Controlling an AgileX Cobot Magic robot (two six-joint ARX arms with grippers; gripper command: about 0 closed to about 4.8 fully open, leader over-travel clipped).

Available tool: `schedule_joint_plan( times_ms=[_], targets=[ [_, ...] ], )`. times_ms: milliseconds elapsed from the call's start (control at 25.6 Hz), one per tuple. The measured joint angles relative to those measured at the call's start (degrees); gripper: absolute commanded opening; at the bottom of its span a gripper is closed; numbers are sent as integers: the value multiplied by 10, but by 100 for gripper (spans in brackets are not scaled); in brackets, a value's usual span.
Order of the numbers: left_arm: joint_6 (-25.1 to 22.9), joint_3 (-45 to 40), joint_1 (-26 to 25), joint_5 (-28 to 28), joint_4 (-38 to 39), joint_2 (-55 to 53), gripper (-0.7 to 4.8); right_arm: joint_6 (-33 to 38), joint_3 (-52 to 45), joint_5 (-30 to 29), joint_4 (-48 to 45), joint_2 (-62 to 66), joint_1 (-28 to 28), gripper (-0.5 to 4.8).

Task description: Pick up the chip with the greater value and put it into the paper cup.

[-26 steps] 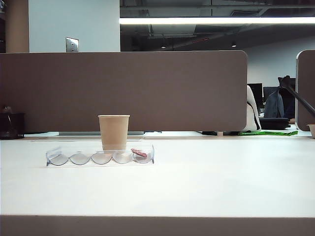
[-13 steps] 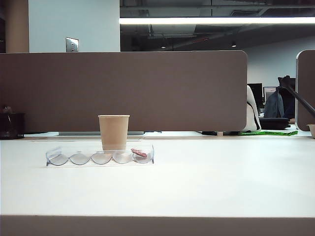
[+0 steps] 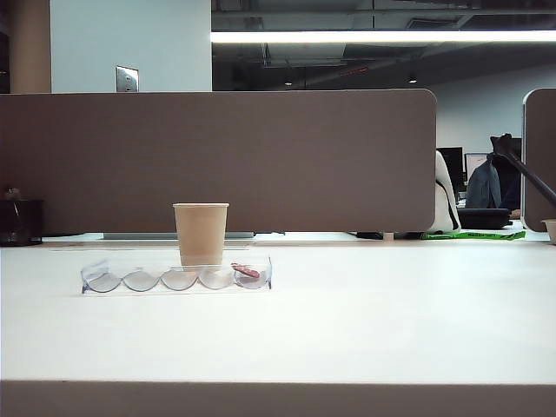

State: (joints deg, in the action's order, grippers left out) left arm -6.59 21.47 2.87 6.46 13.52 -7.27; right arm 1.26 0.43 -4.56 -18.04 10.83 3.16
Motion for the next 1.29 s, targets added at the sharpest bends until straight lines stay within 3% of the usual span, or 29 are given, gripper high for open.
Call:
schedule_joint_plan(
  times_ms=[274,821,977,1289],
  targets=[
    [0,-3,0,-11,56,46,-6,13,0,-28,0,0,-3,-6],
    [38,-48,0,-27,67,71,-6,19,0,-31,0,0,-3,-6],
    [80,-73,0,-53,47,71,-6,19,0,-31,0,0,-3,-6],
    [86,-149,0,-55,-85,70,-6,20,0,-31,0,0,-3,-6]
  ],
)
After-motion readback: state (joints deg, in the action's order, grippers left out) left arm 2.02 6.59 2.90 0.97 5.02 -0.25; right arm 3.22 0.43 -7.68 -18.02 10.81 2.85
